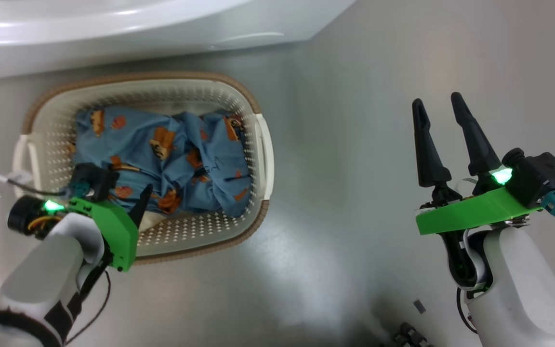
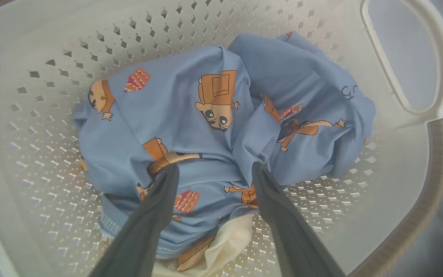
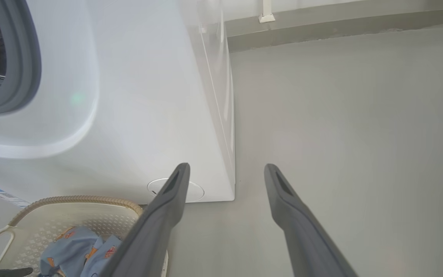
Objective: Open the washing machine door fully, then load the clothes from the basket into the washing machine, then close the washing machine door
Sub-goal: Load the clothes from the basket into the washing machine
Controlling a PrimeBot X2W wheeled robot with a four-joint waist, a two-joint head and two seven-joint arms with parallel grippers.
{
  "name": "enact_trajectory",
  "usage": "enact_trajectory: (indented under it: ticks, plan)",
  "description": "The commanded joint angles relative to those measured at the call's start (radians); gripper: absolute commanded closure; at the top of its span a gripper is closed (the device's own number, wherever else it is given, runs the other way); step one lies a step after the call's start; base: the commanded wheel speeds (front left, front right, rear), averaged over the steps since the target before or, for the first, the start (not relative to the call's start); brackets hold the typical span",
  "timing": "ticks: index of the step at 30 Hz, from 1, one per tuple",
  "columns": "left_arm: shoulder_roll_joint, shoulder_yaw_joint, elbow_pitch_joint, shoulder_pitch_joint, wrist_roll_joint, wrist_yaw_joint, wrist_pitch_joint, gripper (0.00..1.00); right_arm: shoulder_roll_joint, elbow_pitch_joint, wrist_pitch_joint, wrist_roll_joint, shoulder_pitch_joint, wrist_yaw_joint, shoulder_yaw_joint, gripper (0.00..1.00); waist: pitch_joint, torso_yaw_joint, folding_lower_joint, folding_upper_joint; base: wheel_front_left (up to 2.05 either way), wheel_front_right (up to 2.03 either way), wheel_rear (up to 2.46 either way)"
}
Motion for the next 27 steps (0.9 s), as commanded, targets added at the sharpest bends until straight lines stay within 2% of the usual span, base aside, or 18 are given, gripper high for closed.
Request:
enact_trajectory:
  ticks: [1,10,18,27]
  plan:
    - [0.024,0.004,0.017,-0.022,0.022,-0.002,0.0,0.0,0.002,-0.026,-0.009,0.017,0.006,0.005,0.024,0.0,0.03,-0.022,-0.0001,-0.0001,0.0,0.0,0.0]
    - [-0.009,-0.071,0.149,-0.112,0.088,-0.002,0.004,0.0,0.002,-0.041,-0.009,0.04,0.0,0.005,0.033,0.0,0.078,-0.056,-0.0001,-0.0001,0.0,0.0,0.0]
    - [-0.016,-0.13,0.257,-0.189,0.159,0.056,0.025,0.0,0.002,-0.063,-0.009,0.068,0.002,0.005,0.056,0.0,0.129,-0.09,-0.0001,-0.0001,0.0,0.0,0.0]
    - [0.01,-0.135,0.313,-0.217,0.153,0.1,0.125,0.0,0.002,-0.09,-0.009,0.088,0.009,0.005,0.071,0.0,0.167,-0.125,-0.0001,-0.0001,0.0,0.0,0.0]
